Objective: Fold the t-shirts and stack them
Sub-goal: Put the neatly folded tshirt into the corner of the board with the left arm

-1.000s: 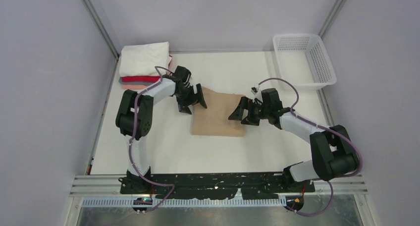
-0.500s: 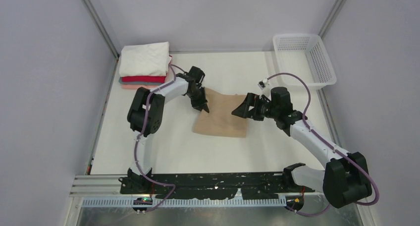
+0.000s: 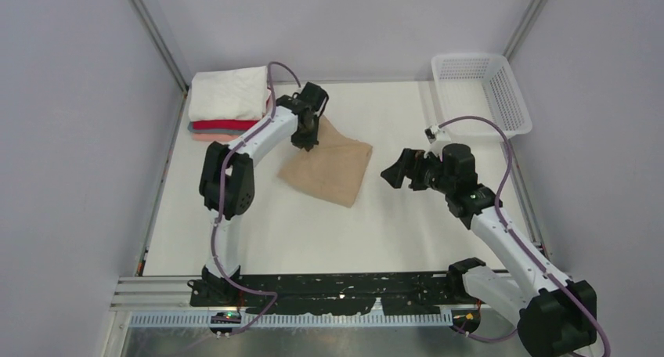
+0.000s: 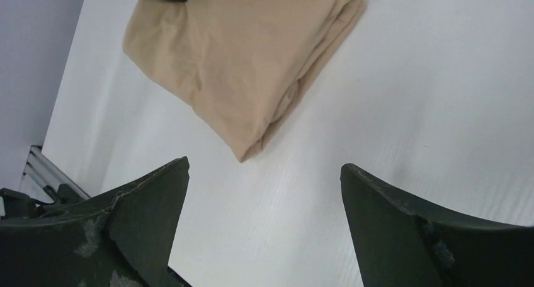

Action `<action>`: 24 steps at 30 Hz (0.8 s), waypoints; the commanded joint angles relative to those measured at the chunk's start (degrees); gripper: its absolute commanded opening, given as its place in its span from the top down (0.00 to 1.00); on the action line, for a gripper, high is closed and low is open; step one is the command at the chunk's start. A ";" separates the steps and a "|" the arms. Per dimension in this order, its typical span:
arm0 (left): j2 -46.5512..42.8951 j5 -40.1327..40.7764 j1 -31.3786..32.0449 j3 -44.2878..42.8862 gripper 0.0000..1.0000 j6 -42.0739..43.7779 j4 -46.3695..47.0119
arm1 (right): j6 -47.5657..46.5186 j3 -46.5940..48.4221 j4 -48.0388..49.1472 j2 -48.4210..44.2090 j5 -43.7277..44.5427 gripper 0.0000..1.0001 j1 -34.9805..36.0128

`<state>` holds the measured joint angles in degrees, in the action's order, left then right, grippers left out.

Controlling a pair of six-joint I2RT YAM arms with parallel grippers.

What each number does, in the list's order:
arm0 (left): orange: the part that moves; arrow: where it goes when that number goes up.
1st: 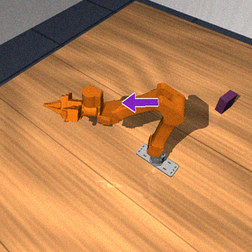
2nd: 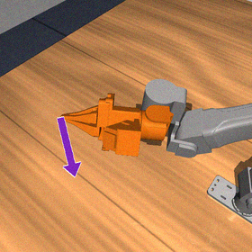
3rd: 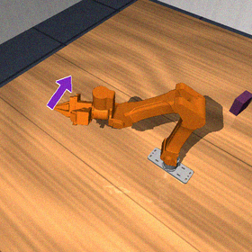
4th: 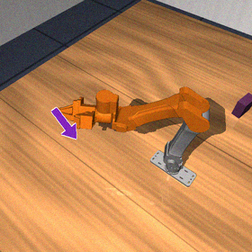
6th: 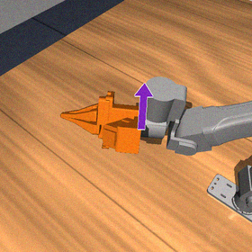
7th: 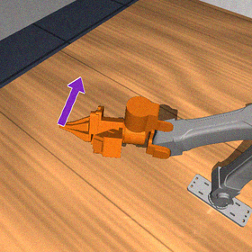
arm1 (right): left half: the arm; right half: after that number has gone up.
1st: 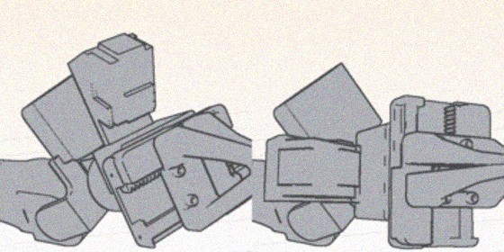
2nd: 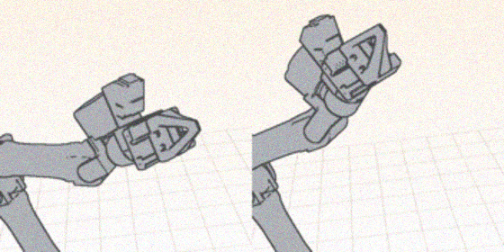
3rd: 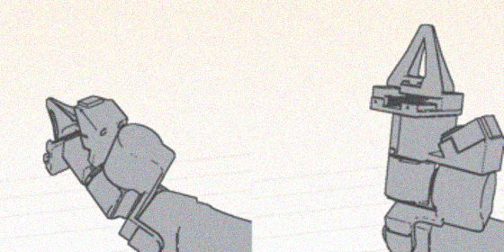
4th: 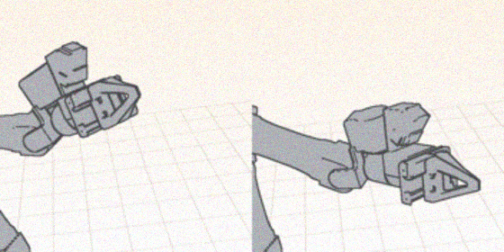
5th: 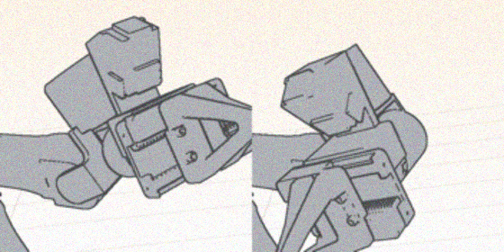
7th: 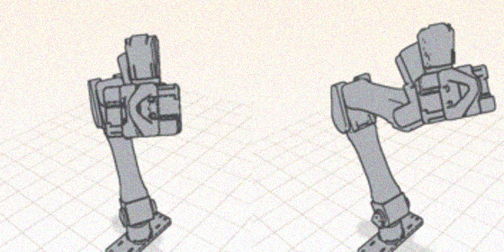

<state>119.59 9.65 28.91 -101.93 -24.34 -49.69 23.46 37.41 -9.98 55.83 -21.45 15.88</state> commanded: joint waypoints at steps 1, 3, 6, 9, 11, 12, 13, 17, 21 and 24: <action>-1.78 9.43 -2.66 -7.71 1.00 10.83 -0.61 | -5.48 -2.63 4.12 -5.46 9.67 0.05 -0.22; -0.08 10.62 -3.81 -11.27 1.00 13.95 0.00 | -6.14 -3.91 5.34 -7.88 12.82 0.05 -0.23; 3.13 12.72 -5.29 -17.20 1.00 18.97 1.90 | -6.97 -5.92 7.23 -12.10 15.84 0.05 -0.33; 7.67 14.94 -6.63 -25.67 1.00 23.37 1.31 | -7.69 -8.12 8.62 -14.68 19.85 0.05 -0.34; 9.43 16.68 -7.56 -30.49 1.00 26.52 1.81 | -8.09 -8.77 9.15 -15.80 23.32 0.05 -0.33; 9.85 17.93 -8.15 -32.15 1.00 27.80 2.60 | -8.30 -8.90 9.24 -16.14 24.97 0.05 -0.32; 9.97 18.39 -8.78 -33.14 1.00 28.79 3.57 | -8.37 -9.03 9.31 -16.14 25.54 0.05 -0.32; 8.04 16.31 -11.99 -33.61 1.00 30.24 6.65 | -8.80 -9.50 9.61 -14.91 26.94 0.05 -0.26; 5.93 16.64 -14.00 -34.05 1.00 32.50 8.46 | -8.89 -9.50 9.63 -13.15 27.89 0.05 -0.38; 4.38 16.47 -14.81 -34.20 1.00 33.53 9.64 | -8.80 -9.83 10.53 -12.24 29.09 0.05 -0.26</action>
<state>130.52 24.56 15.29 -132.88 5.58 -45.74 15.44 27.97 -3.40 42.76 4.29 15.77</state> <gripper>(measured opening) 0.069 0.954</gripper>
